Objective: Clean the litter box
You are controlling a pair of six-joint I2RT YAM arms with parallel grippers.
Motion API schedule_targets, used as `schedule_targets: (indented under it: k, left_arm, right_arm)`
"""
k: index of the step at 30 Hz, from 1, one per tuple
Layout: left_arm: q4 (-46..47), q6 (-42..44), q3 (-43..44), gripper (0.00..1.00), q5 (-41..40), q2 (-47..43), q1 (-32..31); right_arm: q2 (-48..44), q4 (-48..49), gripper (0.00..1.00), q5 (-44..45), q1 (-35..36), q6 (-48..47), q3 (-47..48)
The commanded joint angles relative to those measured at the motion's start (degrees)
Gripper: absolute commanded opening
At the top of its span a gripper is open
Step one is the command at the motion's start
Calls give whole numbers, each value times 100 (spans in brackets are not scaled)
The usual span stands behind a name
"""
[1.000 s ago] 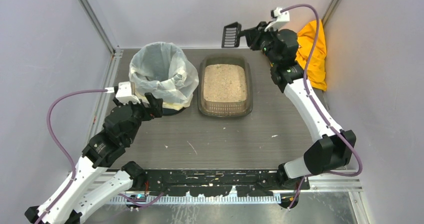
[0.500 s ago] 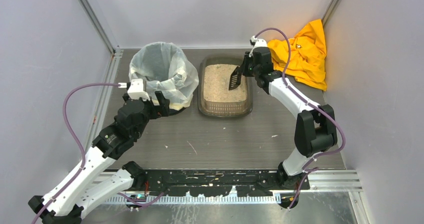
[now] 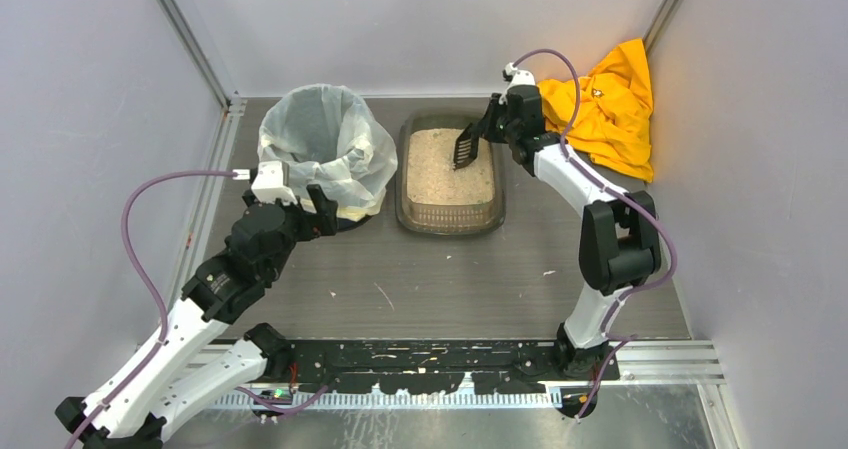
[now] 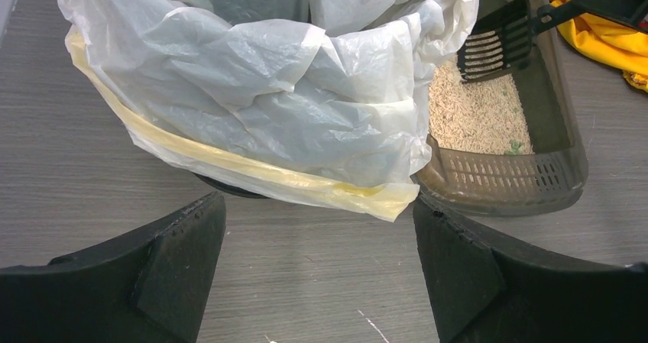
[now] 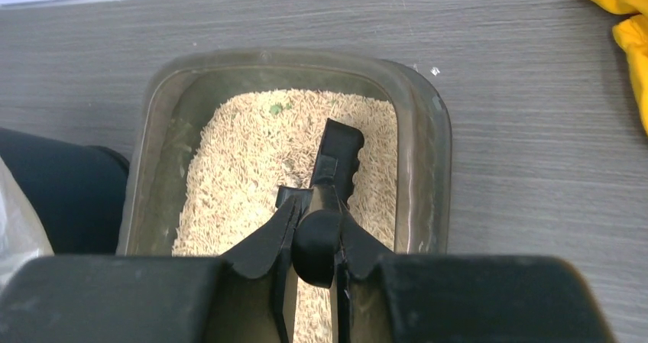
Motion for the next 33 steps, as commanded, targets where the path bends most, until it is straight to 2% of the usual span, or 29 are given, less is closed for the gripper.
schedule_targets:
  k: [1,17,27,33]
  left_arm:
    - [126,-98,-57,92,-126,-144,16]
    - [520,-80,-65,92,112,532,16]
    - [773,63,-27,93,295,667,11]
    - [669,74,-59,93,311,582,10]
  right_arm:
    - [380,641,1,-509,-179,416,235]
    - [1119,2507,1,-2366,-398,2176,-565]
    - [1066,3225,1,-2638,-352,2585,-934]
    - [1007,4283,1,-3123,-686,3462,-1133]
